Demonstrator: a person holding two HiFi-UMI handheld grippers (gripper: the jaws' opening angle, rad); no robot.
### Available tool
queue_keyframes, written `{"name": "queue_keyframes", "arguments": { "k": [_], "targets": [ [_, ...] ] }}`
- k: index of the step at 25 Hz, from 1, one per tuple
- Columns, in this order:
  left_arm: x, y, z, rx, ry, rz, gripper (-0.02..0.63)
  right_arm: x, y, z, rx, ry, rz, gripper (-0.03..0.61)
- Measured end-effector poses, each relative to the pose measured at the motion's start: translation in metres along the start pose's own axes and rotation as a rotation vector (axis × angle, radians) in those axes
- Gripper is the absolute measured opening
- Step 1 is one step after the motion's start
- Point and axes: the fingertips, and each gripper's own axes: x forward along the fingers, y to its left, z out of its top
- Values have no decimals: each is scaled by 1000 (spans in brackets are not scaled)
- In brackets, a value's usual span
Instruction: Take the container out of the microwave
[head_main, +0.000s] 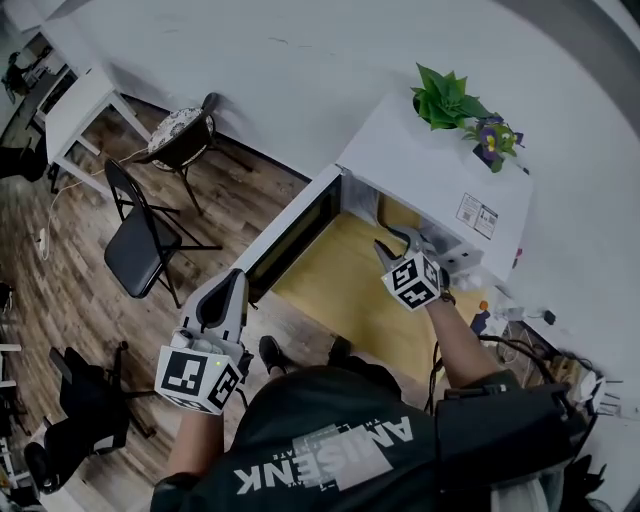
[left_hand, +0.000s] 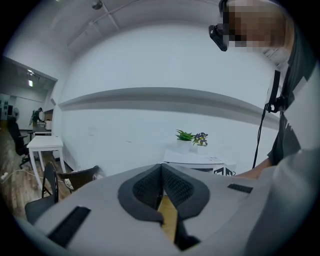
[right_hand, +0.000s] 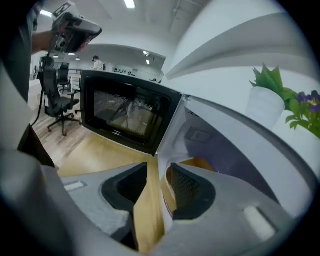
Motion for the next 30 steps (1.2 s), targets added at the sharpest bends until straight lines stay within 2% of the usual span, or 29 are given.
{"name": "queue_keyframes", "arguments": {
  "k": [5, 11, 16, 24, 26, 30],
  "targets": [
    [-6, 6, -4, -3, 7, 58, 2, 25, -11, -16, -93, 70, -15, 132],
    [-14, 13, -12, -26, 15, 118, 2, 47, -15, -31, -136, 131, 3, 132],
    [-17, 14, -19, -21, 27, 121, 2, 56, -16, -44, -144, 171, 5, 132],
    [-22, 13, -17, -6, 42, 106, 2, 59, -18, -43, -144, 185, -3, 130],
    [-23, 14, -17, -9, 43, 102, 2, 59, -17, -43, -149, 189, 1, 106],
    [-27, 17, -17, -17, 46, 94, 2, 58, -18, -43, -143, 198, 0, 96]
  ]
}}
